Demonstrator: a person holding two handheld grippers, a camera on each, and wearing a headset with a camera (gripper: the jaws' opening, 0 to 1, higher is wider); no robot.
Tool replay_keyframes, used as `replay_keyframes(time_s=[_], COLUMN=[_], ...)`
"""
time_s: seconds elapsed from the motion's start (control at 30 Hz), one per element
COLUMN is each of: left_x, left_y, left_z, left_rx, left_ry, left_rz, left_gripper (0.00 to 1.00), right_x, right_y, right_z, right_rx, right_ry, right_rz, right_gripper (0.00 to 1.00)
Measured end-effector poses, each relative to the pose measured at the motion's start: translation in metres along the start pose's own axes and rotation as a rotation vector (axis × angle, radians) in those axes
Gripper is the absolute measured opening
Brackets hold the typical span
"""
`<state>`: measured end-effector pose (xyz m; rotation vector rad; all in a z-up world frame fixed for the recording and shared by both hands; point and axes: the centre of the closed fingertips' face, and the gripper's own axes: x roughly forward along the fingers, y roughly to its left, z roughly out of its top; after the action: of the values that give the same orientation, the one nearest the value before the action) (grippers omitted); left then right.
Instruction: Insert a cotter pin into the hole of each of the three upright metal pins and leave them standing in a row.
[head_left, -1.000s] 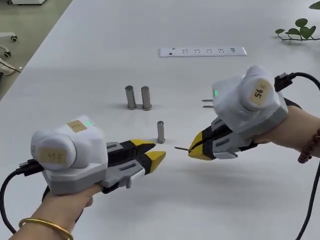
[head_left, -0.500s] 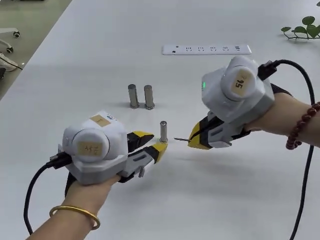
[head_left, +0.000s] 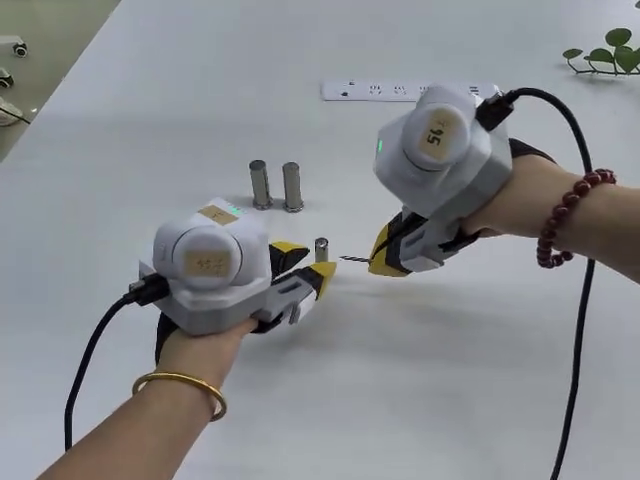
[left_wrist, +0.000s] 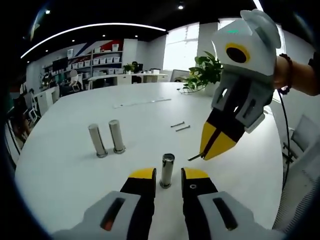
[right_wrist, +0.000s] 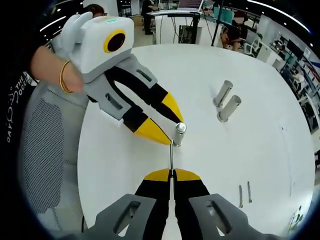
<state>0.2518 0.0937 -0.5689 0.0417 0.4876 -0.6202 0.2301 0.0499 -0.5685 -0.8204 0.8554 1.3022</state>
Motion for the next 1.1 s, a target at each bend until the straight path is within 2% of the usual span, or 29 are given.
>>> replay_keyframes(time_s=[0.2,0.4,0.63,1.1], left_x=[0.007,0.010,0.013,0.014], left_y=[0.002,-0.001,0.003,0.002], left_z=[-0.004,-0.007,-0.013,-0.014], left_rx=[0.011,0.011,0.032,0.047], left_ry=[0.013,0.020,0.038,0.039], left_rz=[0.009,-0.003,0.003,0.001], left_gripper=[0.18,0.16,0.12,0.08], right_x=[0.004,0.008,0.010,0.010], right_y=[-0.009,-0.016,-0.015,-0.013], right_z=[0.001,0.000,-0.002,0.006], right_rx=[0.010,0.014,0.027,-0.005], right_ry=[0.022,0.044,0.049,0.051], right_rz=[-0.002,-0.004,0.010,0.019], right_gripper=[0.00,0.00,0.00,0.00])
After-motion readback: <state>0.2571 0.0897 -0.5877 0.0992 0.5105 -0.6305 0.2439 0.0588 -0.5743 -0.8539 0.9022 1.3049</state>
